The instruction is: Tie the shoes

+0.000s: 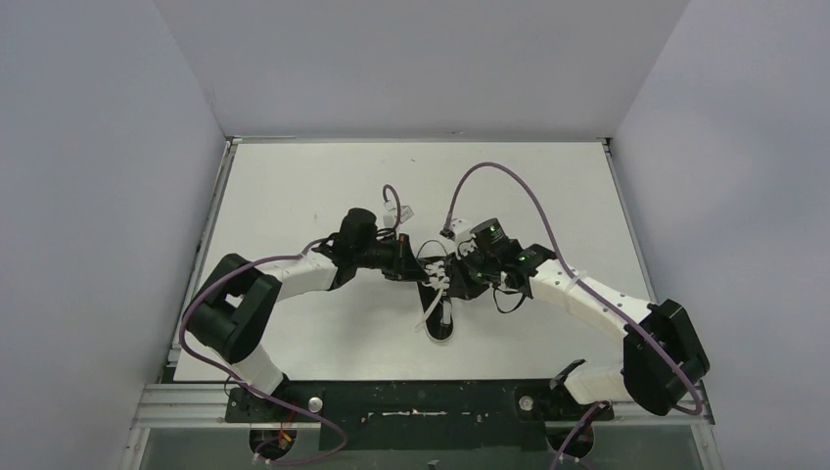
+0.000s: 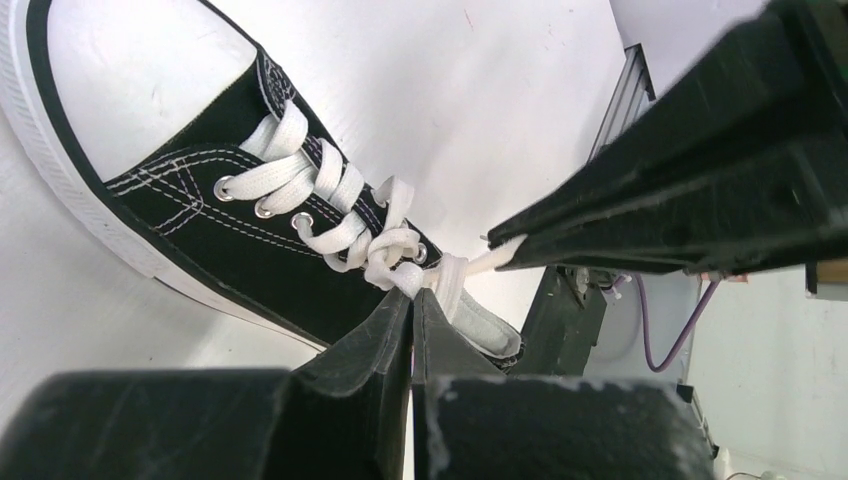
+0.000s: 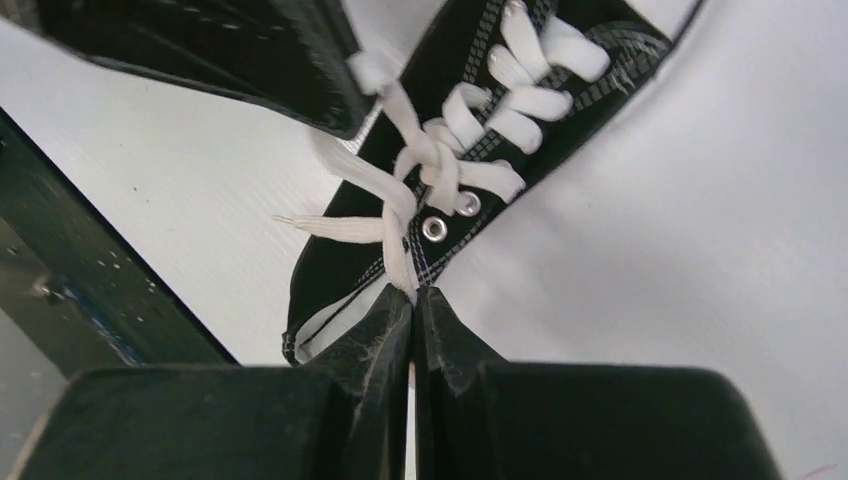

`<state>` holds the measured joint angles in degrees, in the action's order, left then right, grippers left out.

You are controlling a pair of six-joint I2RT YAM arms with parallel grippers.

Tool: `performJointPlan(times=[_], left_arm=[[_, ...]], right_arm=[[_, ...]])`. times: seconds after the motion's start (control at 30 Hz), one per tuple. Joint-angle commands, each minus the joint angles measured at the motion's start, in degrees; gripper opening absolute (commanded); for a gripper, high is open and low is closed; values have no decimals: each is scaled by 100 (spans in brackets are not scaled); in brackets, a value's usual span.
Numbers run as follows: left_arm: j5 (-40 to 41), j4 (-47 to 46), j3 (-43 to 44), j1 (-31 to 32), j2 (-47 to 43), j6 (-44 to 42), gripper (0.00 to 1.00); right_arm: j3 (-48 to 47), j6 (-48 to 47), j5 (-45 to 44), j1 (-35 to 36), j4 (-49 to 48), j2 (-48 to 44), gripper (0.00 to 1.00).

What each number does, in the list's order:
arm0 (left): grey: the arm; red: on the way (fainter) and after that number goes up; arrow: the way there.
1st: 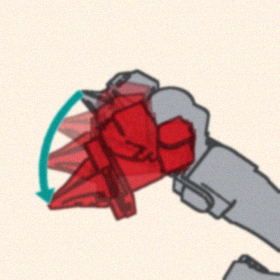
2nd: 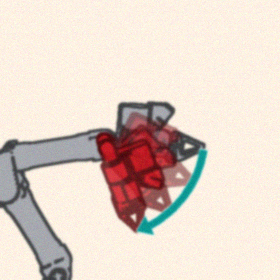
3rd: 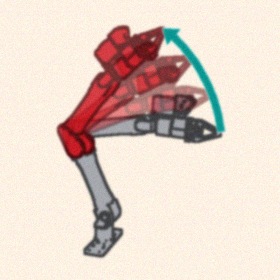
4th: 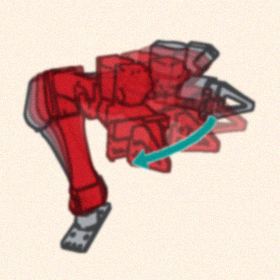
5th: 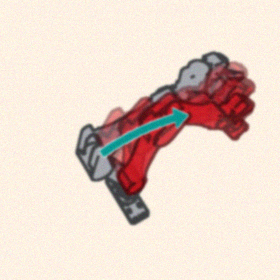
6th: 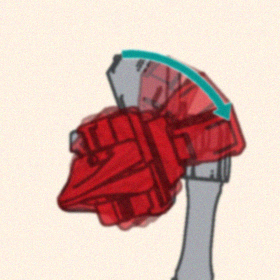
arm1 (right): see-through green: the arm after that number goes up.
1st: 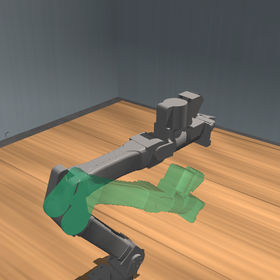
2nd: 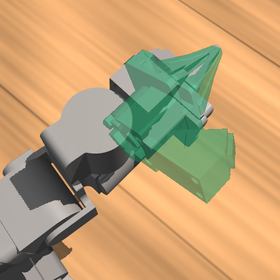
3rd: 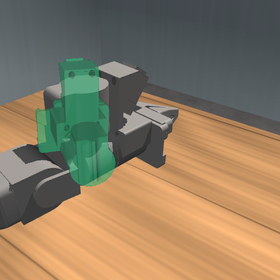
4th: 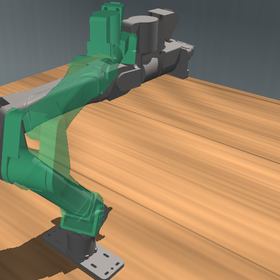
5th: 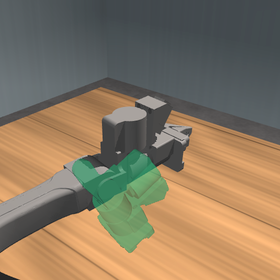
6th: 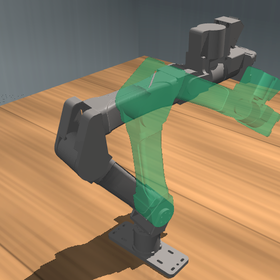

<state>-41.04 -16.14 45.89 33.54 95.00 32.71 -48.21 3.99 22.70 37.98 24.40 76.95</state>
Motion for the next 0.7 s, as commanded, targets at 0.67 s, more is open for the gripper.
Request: performJointPlan(times=[0.67], left_arm=[[-332,471,629,446,-304,-637,0]], right_arm=[[-309,1069,1270,78,-86,144,10]])
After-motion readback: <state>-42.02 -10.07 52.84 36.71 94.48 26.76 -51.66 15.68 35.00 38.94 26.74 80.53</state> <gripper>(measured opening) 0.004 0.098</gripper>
